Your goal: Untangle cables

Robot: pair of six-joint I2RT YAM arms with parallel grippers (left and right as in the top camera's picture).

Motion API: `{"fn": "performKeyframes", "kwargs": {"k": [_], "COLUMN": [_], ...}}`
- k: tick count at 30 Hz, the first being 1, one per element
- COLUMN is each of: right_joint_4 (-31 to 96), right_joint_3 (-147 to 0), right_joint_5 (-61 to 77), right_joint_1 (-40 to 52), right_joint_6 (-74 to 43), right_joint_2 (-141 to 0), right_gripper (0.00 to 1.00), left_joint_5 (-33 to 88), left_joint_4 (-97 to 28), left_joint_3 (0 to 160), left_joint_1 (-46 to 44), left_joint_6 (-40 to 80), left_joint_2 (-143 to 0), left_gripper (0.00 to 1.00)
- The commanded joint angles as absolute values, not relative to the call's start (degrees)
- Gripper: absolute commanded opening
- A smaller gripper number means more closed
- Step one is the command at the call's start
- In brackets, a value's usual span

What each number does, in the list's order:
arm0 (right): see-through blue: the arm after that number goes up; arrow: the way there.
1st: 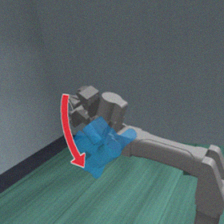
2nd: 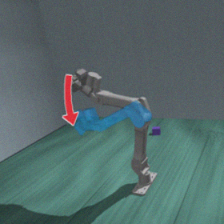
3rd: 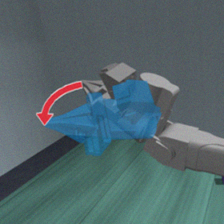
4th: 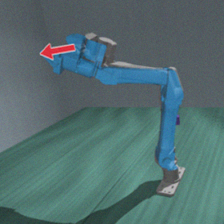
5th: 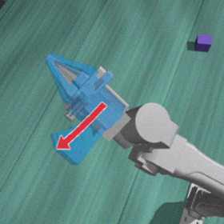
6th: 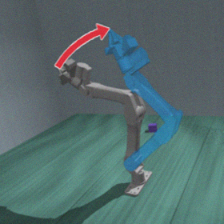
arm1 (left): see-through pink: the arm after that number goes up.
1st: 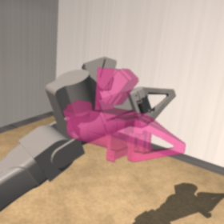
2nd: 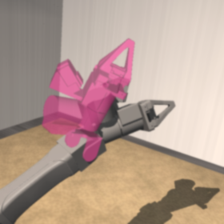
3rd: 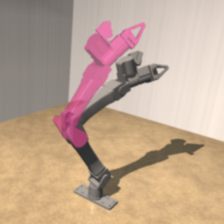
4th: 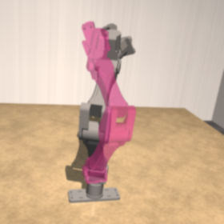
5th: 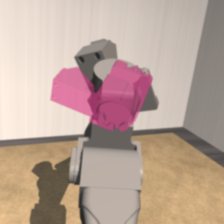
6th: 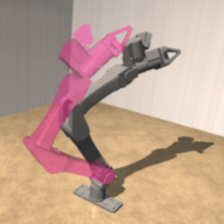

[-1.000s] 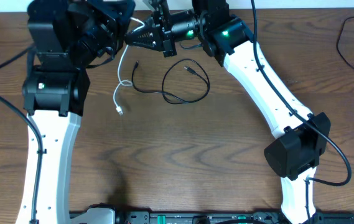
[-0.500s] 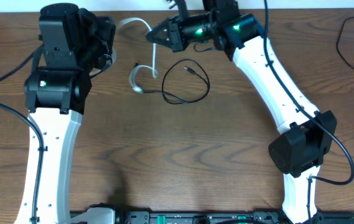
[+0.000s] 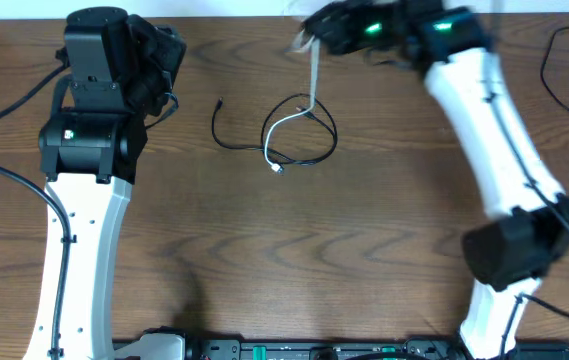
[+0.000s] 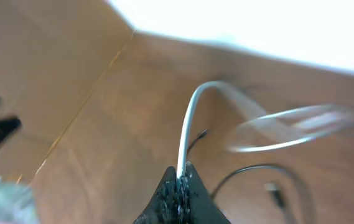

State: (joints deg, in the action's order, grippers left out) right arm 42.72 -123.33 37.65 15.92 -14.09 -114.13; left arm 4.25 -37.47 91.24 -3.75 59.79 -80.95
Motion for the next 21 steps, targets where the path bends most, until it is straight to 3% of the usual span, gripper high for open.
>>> {"fn": "performKeyframes", "kwargs": {"k": [1, 12, 21], "right_joint_4": [43.6, 48.4, 53.0], "right_joint_3": [-123.6, -123.6, -123.6], "right_joint_5": [35.6, 41.5, 23.2], "right_joint_1": [10.4, -8.9, -20.3], "right_joint_6": [-15.7, -19.7, -17.0], "right_joint_2": [-106.9, -98.8, -103.3], "right_gripper": [0.01, 0.01, 0.01], "left_joint_5": [3.4, 3.4, 4.3], "left_joint_4": [-38.4, -40.4, -41.7], "left_joint_3": [92.1, 91.9, 90.8], "left_joint_1": [-3.6, -3.6, -3.6], "left_joint_6": [54.7, 52.1, 52.0], "left_joint_2": [-81.3, -81.7, -84.5], "left_gripper": [0.52, 0.52, 0.52]}}
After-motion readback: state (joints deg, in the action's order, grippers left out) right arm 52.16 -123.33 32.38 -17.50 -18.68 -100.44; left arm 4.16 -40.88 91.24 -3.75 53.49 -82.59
